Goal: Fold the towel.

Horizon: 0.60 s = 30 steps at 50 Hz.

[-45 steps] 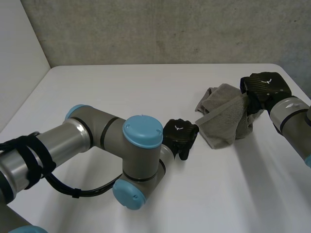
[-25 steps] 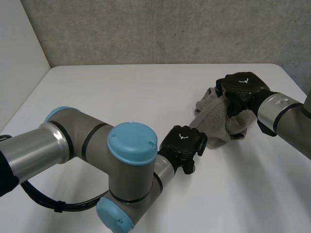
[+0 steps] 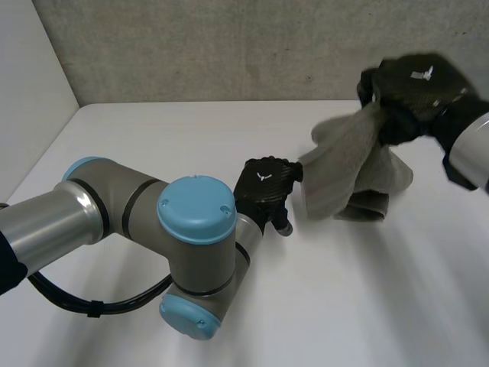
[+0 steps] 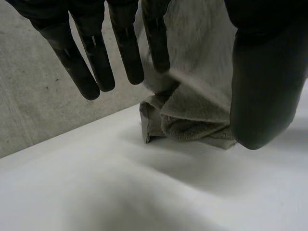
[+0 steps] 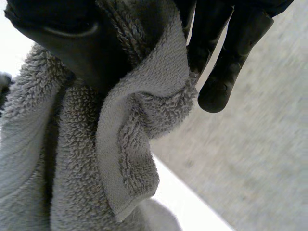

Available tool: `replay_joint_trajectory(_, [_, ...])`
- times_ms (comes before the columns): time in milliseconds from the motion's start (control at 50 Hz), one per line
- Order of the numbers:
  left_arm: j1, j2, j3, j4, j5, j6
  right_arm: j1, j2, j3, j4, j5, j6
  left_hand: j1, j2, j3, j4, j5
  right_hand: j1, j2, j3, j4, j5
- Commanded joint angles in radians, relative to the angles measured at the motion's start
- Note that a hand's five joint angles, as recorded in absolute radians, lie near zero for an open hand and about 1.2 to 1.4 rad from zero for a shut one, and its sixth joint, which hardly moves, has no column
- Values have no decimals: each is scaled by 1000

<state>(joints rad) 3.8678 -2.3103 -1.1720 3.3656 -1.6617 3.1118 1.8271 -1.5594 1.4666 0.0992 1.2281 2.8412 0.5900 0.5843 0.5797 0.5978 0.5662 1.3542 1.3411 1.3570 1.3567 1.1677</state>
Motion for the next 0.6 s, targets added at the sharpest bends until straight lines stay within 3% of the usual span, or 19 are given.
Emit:
replay_joint_trajectory(20, [16,5,-18,-5,2,-198,14,-97,-60,-7,8,79,-159,-153,-148,-167,-310,42,55,39,40,54])
replay_joint_trajectory(240, [33,17,-48,-8,33,-479,52,-176,-89,-85,30,165,-350,-344,-340,-358,-501,42,55,39,40,54])
replay_joint_trajectory(480, [36,6,-60,14,33,-504,89,-265,-78,-61,48,172,-362,-356,-351,-370,-513,42,55,39,40,54])
replay_joint_trajectory(600, [24,11,-67,38,62,-572,93,-304,-72,-62,53,173,-353,-347,-343,-361,-504,42,55,39,40,54])
